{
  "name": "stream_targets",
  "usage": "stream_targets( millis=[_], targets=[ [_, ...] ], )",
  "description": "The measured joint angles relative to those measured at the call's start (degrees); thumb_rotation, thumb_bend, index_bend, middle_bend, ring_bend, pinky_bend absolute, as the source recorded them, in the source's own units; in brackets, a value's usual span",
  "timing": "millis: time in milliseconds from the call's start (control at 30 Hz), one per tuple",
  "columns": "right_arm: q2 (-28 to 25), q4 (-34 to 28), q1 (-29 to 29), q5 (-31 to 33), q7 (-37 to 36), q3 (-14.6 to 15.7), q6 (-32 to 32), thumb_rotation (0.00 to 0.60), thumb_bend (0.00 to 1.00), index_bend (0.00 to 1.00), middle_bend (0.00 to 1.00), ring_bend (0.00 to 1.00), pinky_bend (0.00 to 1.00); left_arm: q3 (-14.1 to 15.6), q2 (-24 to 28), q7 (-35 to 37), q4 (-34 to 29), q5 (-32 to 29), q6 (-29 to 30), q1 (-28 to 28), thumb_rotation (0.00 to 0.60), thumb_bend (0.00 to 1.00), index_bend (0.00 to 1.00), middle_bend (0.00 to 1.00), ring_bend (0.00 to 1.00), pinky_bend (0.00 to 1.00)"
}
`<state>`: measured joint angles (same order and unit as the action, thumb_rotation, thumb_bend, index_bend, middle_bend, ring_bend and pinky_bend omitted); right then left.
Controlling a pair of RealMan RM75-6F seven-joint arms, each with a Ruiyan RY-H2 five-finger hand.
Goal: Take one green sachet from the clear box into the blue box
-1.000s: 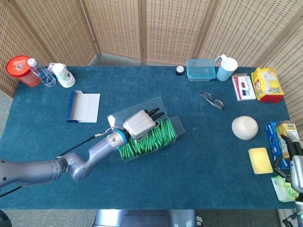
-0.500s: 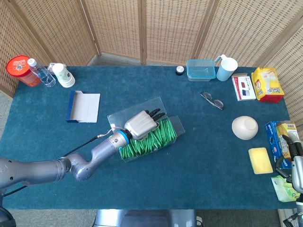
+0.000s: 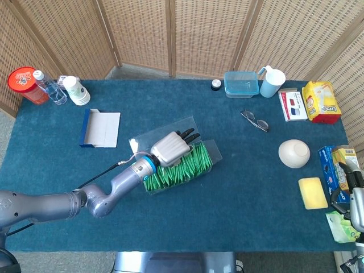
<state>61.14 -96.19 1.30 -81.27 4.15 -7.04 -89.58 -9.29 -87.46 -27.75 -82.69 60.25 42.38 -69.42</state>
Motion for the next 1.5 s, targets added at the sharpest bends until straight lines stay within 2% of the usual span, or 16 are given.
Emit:
stream_targets(
  millis=[400,967,1500],
  targets=[
    [-0.1,-0.2,-0.1,0.1,0.2,0.0,0.0,0.319,0.72,0.12,0.14,0.18,0.29,0.3,-0.5,0.9,0.7,1.3,0.4,0.3,0.600,0.30,0.52,0.10,0.04,0.31],
    [-0.2,-0.3,-0.5,0.2,0.2,0.0,-0.2,0.317,0.72,0.12,0.14,0.18,0.29,0.4,-1.7,0.5,2.2,1.7,0.6,0.2,0.600,0.30,0.47,0.09,0.04,0.32],
    [-0.3,-0.4,-0.7,0.4,0.3,0.0,-0.2,0.319,0.72,0.12,0.14,0.18,0.29,0.4,-2.3,0.3,3.3,1.8,0.1,0.0,0.600,0.30,0.48,0.10,0.04,0.32]
  ],
)
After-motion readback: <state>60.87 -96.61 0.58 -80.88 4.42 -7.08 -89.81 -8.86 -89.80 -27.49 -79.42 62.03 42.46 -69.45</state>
